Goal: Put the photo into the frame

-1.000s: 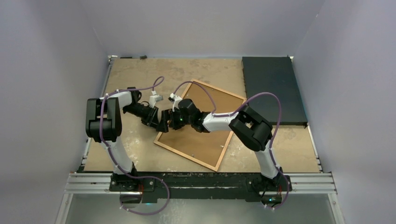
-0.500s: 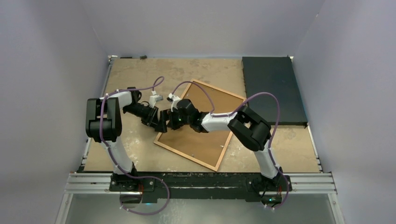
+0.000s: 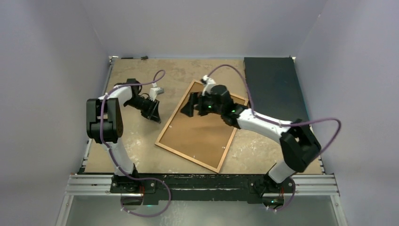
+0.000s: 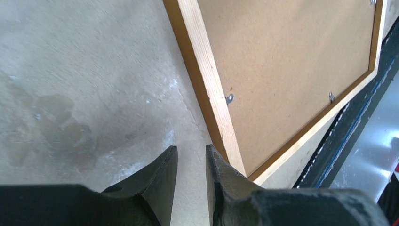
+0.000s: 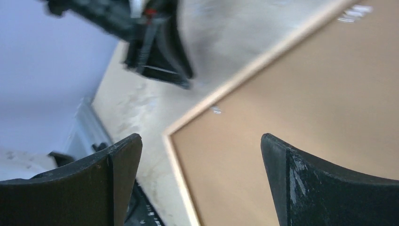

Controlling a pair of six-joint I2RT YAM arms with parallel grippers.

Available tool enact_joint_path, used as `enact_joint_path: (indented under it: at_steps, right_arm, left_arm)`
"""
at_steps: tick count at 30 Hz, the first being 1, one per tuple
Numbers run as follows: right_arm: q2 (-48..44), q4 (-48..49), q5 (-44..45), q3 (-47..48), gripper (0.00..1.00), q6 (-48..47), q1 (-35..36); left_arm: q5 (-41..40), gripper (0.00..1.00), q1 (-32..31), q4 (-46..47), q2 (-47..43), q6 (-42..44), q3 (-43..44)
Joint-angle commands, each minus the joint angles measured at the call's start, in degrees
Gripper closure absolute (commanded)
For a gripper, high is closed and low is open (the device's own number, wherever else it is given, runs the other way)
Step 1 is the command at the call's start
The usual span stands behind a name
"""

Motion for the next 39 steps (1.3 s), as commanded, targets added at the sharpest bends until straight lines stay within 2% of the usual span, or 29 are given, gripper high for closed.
enact_joint_path:
  at_steps: [1,5,8,10,13,19,25,32,39]
  right_arm:
    - [-7.94,-14.34,9.32,-8.94,0.01,-0.09,-6.94]
    - [-16.47,-17.40,13.03,-17.31,0.01,1.06,-11.39]
    - [-19.72,-13.07,11.65,-21.14,0.01,1.41,-12.98]
    - [-18.57,-9.85,10.24,-20.61,0.01,1.09,-13.54]
    - [-13.19,-5.92,8.08,-16.07,0.01,-0.85,-13.90]
    - [3.29,-0.77,2.04,-0.72,0.01,-3.47,-14.58]
    - [18.38,0.51,-1.40,14.17,0.02,-3.48,-14.59]
    - [28.33,1.47,-3.90,23.11,0.04,-2.10,-14.59]
    - [32.66,4.43,-4.48,25.59,0.06,-0.63,-14.58]
  left_arm:
    - [0.76,0.72,-0.82,3.46,-0.16,-4.00,3.73]
    - [1.02,0.69,-3.61,7.75,2.70,-8.81,6.52]
    - [1.34,0.67,-5.81,12.40,5.06,-14.03,8.80]
    - [1.28,0.67,-6.85,15.33,7.15,-17.16,10.70]
    - [1.51,0.67,-8.18,17.29,10.37,-20.64,13.99]
    - [2.52,0.67,-8.92,21.69,15.01,-26.56,18.76]
    - [4.77,0.68,-9.62,22.55,17.55,-28.20,19.96]
    - [6.44,0.70,-9.65,22.54,18.09,-27.83,20.04]
    - [5.94,0.78,-9.78,22.58,19.57,-27.27,19.35]
